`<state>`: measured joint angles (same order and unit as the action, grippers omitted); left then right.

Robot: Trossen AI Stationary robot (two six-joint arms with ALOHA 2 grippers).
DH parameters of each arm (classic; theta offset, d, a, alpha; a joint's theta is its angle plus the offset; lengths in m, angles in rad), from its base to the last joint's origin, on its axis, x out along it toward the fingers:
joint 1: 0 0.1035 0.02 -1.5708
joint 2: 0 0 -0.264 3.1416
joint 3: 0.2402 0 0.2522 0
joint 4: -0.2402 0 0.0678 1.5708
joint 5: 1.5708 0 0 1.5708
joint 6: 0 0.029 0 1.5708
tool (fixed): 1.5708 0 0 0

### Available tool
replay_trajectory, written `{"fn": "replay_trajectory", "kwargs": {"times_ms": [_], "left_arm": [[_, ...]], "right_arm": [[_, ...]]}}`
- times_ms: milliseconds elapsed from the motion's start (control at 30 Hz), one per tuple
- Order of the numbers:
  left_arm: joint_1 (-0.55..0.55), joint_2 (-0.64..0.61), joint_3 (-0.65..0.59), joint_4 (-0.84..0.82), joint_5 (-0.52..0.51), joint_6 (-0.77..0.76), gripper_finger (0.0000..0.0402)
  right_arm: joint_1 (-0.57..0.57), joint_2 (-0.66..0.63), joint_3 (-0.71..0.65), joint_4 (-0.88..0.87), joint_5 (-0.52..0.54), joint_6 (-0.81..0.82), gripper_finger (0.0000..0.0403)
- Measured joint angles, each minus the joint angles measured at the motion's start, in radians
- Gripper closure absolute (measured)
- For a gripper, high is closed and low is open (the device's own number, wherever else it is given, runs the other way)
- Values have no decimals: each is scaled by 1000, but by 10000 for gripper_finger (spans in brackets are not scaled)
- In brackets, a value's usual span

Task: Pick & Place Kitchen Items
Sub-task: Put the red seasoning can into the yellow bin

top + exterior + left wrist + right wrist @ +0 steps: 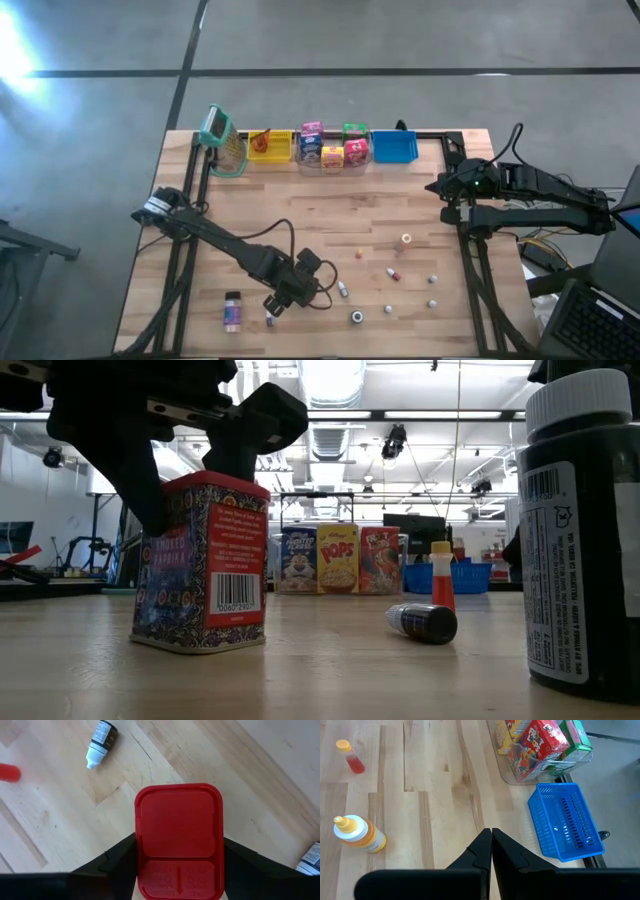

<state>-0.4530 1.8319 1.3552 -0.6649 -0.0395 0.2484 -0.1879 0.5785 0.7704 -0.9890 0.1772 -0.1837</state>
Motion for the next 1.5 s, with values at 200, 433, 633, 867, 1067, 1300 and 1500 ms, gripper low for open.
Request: {"fn": "replay_trajectory", "kwargs": {"times_ms": [200,433,633,867,1067,1300,1500], "left_arm": [[0,-1,0,-1,0,-25,172],[8,-4,2,-22,-8,-74,170],[29,-5,38,-144,-66,-117,174],[77,-5,90,-269,-165,-180,172],[160,-26,93,-306,-174,-245,173],[312,-136,37,-297,-195,-282,174],[491,-283,-33,-283,-213,-341,174]], "right_arm": [[0,0,0,0,0,0,394],[0,0,0,0,0,0,394],[0,0,0,0,0,0,394],[0,0,0,0,0,0,394],[0,0,0,0,0,0,394],[0,0,0,0,0,0,394],[0,0,0,0,0,0,394]]}}
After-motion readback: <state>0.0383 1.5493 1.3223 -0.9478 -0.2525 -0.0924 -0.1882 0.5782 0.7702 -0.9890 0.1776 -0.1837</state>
